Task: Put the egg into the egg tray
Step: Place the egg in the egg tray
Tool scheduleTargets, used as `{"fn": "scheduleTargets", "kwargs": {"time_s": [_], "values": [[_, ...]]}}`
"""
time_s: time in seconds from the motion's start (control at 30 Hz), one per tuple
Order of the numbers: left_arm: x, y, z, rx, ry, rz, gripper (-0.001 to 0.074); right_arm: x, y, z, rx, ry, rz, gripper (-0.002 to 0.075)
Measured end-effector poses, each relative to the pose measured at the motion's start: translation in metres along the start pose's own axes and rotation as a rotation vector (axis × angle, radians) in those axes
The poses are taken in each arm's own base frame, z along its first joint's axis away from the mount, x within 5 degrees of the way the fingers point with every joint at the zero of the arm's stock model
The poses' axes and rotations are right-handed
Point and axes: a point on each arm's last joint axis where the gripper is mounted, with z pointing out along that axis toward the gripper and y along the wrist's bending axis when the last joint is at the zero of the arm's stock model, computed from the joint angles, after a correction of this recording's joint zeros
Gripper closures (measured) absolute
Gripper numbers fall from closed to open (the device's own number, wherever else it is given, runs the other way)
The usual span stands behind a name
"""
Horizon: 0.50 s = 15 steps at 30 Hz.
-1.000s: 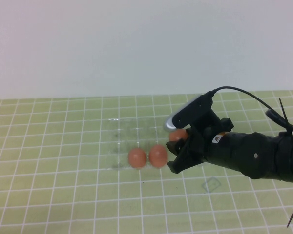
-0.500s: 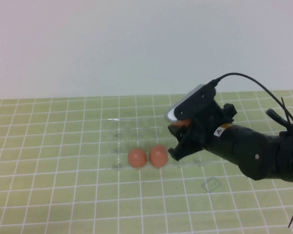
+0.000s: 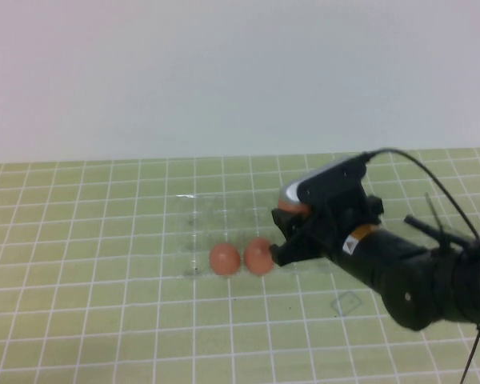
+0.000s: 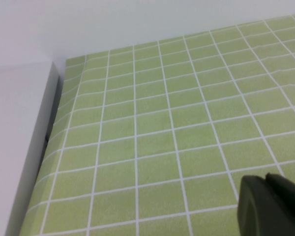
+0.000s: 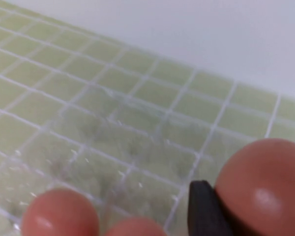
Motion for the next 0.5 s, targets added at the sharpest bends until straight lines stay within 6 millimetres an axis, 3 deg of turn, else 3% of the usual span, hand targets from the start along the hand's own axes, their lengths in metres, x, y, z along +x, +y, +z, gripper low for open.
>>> {"fn": "scheduleTargets", "kwargs": {"time_s": [0.2,0.5], "values": [[0.0,0.0,0.0,0.0,0.0,0.0,0.0735,0.035,-0.003,0.008,0.05,-0.009,0.168,0.0354],[0.0,0.0,0.0,0.0,0.0,0.0,0.0735,0.033,0.0,0.008,0.009,-0.066,0.167,0.0354]]}}
